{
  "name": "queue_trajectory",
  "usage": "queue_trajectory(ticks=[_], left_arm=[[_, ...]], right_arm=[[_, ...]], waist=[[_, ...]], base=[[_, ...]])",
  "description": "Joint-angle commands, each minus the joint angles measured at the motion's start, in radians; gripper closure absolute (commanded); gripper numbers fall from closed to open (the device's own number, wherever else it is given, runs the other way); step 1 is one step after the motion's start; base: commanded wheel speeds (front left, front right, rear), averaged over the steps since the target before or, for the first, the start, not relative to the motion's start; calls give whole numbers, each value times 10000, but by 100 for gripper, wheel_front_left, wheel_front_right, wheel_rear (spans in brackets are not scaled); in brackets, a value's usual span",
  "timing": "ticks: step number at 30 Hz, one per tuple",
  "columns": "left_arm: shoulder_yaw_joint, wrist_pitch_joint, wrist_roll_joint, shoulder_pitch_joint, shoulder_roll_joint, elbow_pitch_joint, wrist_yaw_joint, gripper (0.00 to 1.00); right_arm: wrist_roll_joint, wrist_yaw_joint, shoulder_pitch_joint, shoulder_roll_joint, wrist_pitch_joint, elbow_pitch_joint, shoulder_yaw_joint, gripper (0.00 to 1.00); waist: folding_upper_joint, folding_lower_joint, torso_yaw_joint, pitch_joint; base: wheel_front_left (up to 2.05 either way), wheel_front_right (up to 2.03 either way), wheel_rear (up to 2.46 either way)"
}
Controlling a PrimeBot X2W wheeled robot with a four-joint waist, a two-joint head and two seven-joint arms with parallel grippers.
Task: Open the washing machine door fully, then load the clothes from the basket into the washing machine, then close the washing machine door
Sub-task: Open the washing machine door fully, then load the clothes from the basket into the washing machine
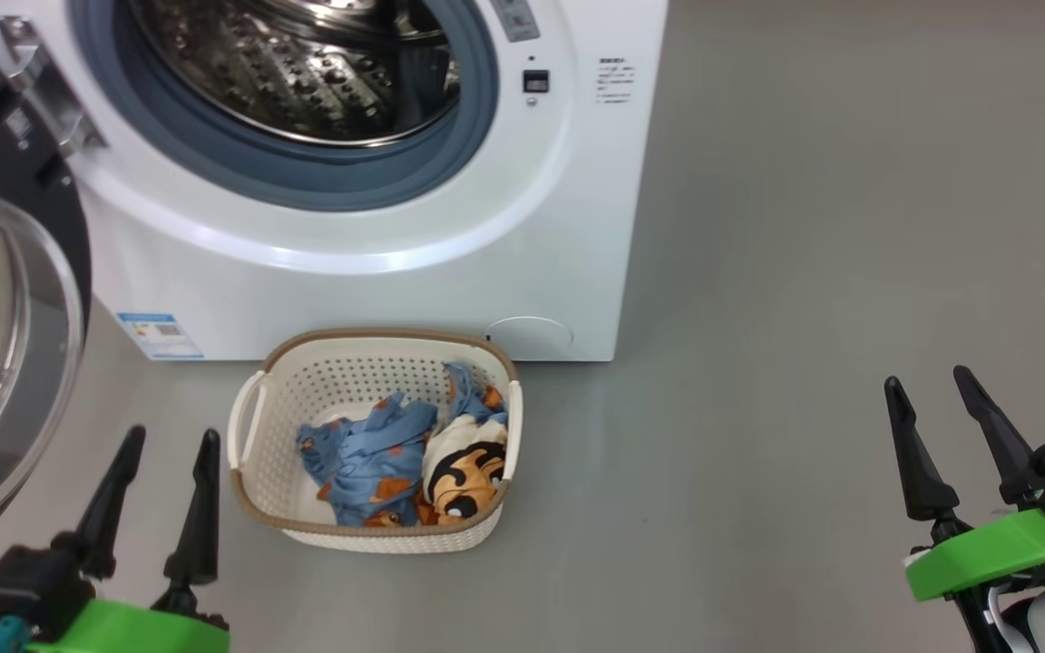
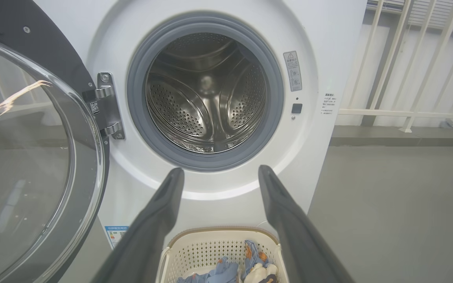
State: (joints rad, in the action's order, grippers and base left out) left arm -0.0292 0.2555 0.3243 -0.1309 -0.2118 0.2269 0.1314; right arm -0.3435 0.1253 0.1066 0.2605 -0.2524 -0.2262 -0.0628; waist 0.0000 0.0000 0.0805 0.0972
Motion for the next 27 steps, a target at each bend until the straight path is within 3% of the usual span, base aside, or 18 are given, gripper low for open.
queue_trajectory(ticks=[1, 27], left_arm=[[337, 63, 82, 28, -270, -322, -8, 0], [745, 63, 218, 882, 108, -481, -8, 0]], right_arm=[[37, 54, -103, 135, -94, 264, -122, 0], [83, 54, -395, -111, -94, 318, 100, 0]], waist=[[0, 0, -221, -66], [0, 0, -850, -201]], base=[[0, 0, 0], [0, 0, 0]])
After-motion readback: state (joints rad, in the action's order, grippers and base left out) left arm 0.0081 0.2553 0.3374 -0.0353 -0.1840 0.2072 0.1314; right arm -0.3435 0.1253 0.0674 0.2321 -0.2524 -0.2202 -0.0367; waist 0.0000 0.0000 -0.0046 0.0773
